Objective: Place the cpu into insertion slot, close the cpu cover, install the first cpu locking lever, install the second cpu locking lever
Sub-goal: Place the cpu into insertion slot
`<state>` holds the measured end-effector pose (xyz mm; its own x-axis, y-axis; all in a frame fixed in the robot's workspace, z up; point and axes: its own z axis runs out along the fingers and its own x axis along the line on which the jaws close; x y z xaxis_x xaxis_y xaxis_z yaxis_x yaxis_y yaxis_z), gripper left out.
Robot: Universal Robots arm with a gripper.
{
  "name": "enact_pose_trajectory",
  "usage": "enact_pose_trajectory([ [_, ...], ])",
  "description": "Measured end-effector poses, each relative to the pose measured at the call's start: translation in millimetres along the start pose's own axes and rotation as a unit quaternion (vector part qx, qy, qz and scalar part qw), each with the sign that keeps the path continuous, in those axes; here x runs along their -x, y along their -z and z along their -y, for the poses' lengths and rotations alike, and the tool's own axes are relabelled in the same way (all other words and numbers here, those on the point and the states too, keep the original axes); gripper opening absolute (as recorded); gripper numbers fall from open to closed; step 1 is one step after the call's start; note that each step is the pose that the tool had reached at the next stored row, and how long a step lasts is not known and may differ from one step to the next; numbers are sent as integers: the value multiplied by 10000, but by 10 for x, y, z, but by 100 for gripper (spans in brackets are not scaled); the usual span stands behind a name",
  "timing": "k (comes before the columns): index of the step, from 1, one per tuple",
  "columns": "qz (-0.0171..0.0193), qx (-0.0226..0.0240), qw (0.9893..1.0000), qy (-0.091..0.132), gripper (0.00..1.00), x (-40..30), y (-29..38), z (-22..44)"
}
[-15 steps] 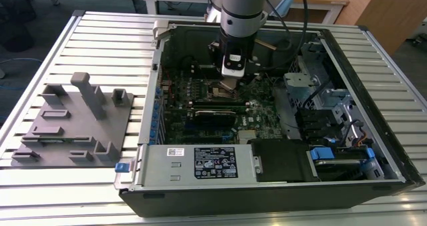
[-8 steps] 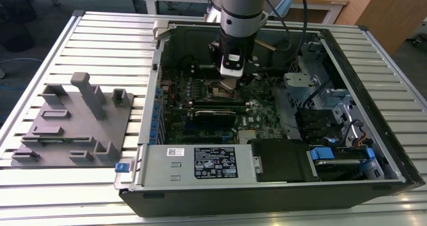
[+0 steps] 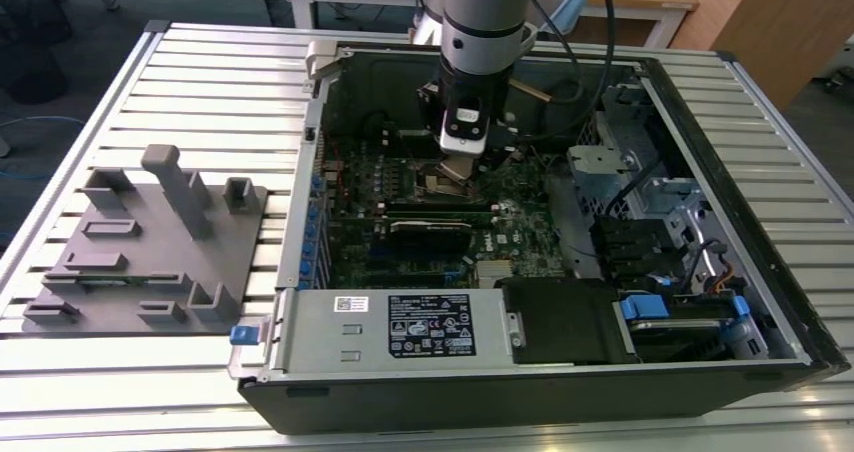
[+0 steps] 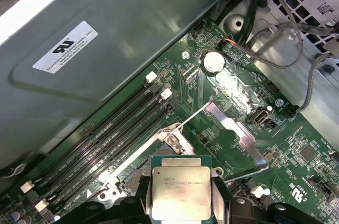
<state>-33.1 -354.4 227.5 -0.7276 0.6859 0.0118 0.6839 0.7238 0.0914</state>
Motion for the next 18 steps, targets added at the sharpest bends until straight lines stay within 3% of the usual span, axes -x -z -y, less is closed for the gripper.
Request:
enact_pose_trajectory([
  [12,1,0,10000,-13,54,0,0,0],
  [18,24,5,9996,-269,54,0,-3,0],
])
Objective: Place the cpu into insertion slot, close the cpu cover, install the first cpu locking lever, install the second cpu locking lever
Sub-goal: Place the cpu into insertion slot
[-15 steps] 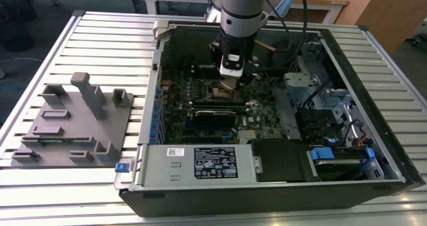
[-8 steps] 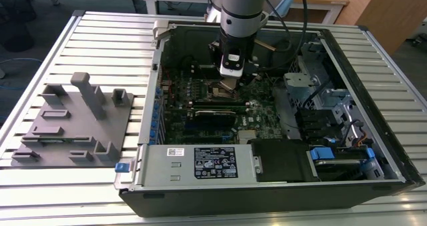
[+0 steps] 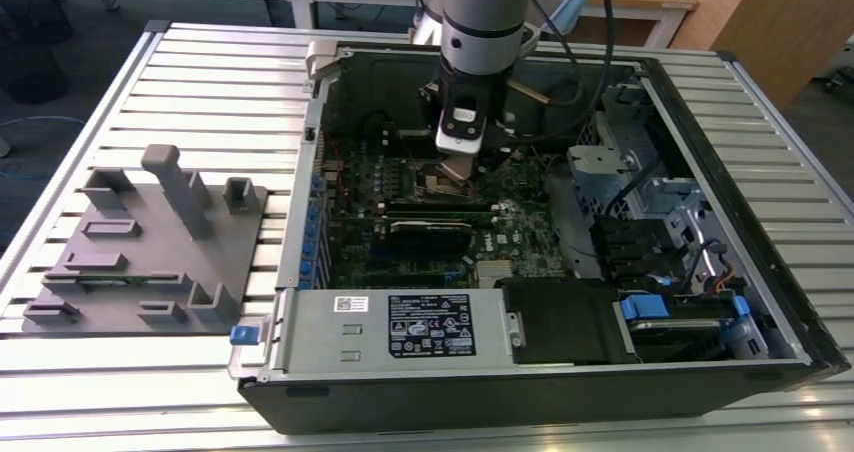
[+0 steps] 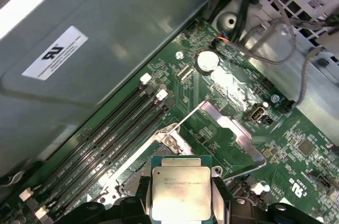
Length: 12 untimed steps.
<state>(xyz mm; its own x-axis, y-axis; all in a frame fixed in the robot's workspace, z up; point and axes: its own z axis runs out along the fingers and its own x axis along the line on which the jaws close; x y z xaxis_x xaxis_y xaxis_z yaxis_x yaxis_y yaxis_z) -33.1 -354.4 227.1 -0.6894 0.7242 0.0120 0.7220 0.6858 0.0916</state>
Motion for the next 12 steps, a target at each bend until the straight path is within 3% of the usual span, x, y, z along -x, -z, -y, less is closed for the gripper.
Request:
enact_pose_trajectory([
  [3,23,2,9997,-247,54,0,-1,0],
  [6,48,6,9986,-523,54,0,-4,0],
  [9,73,8,9968,-792,54,0,-6,1],
  [12,98,12,9943,-1064,54,0,-7,0],
])
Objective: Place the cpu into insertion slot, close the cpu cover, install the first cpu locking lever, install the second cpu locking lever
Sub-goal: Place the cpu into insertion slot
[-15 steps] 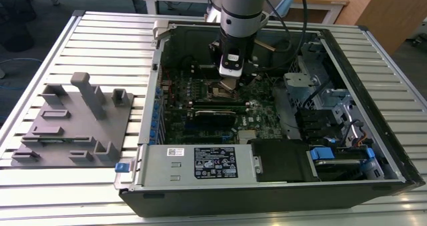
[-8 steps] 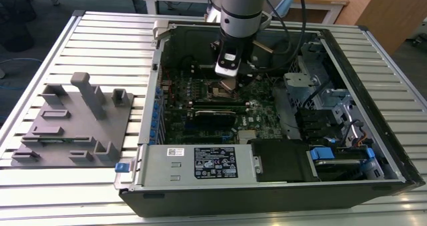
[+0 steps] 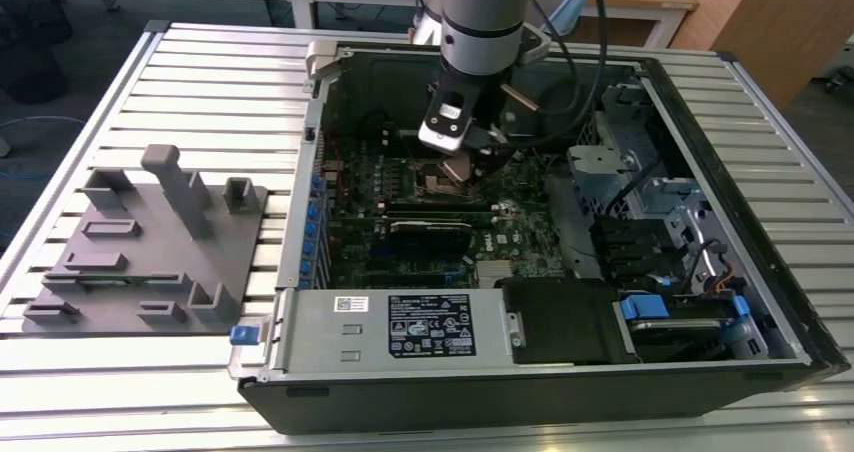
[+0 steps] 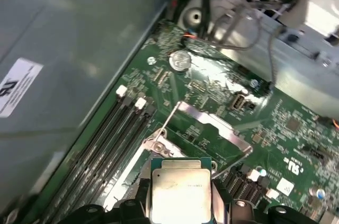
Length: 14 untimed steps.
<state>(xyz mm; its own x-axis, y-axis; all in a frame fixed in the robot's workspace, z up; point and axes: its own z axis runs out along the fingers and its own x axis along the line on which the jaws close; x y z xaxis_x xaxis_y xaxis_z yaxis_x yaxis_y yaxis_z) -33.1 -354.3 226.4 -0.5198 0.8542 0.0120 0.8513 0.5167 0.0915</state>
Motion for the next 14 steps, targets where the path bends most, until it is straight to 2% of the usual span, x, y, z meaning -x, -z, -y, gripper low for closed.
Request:
enact_pose_trajectory([
  [3,25,4,9996,-268,54,0,-2,0],
  [7,56,7,9982,-602,54,0,-4,1],
  [14,57,7,9980,-623,54,-11,-3,17],
])
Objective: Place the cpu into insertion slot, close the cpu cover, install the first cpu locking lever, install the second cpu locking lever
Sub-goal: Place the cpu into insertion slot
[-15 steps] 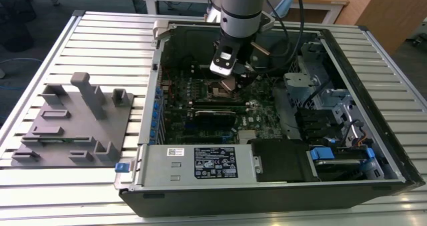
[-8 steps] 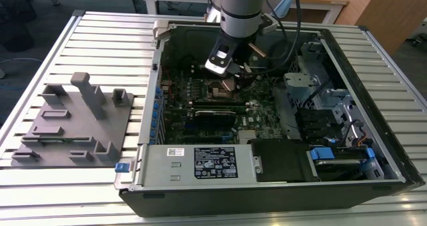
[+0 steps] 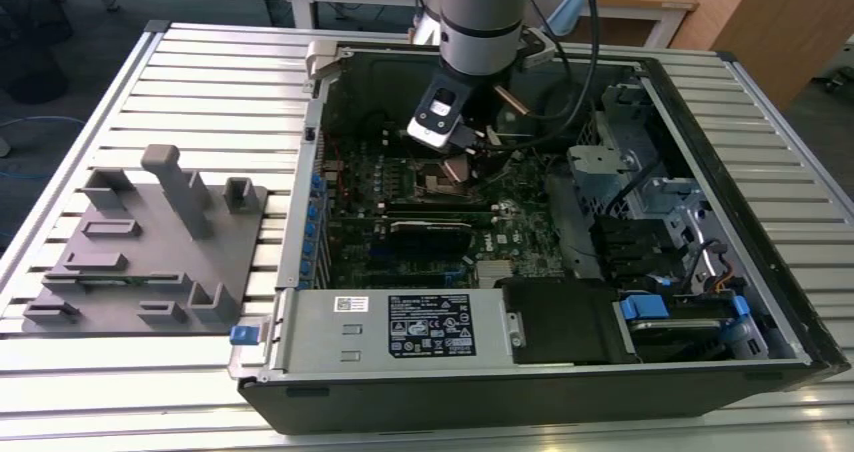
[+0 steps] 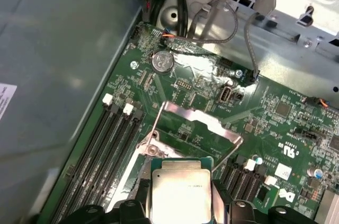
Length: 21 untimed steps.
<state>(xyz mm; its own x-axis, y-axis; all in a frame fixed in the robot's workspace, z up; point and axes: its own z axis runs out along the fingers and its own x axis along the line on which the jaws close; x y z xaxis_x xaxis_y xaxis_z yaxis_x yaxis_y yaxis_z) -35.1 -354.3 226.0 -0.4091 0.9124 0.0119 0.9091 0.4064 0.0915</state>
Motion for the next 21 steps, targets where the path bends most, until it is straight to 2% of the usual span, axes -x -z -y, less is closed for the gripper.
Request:
enact_pose_trajectory([
  [7,5,0,10000,-53,54,-34,5,75],
  [10,21,3,9997,-236,54,-34,2,75],
  [12,38,5,9991,-414,54,-33,0,76],
  [15,63,9,9976,-689,54,-33,-2,76],
  [17,79,11,9962,-867,54,-33,-3,76],
  [21,113,14,9924,-1228,54,-33,-7,76],
])
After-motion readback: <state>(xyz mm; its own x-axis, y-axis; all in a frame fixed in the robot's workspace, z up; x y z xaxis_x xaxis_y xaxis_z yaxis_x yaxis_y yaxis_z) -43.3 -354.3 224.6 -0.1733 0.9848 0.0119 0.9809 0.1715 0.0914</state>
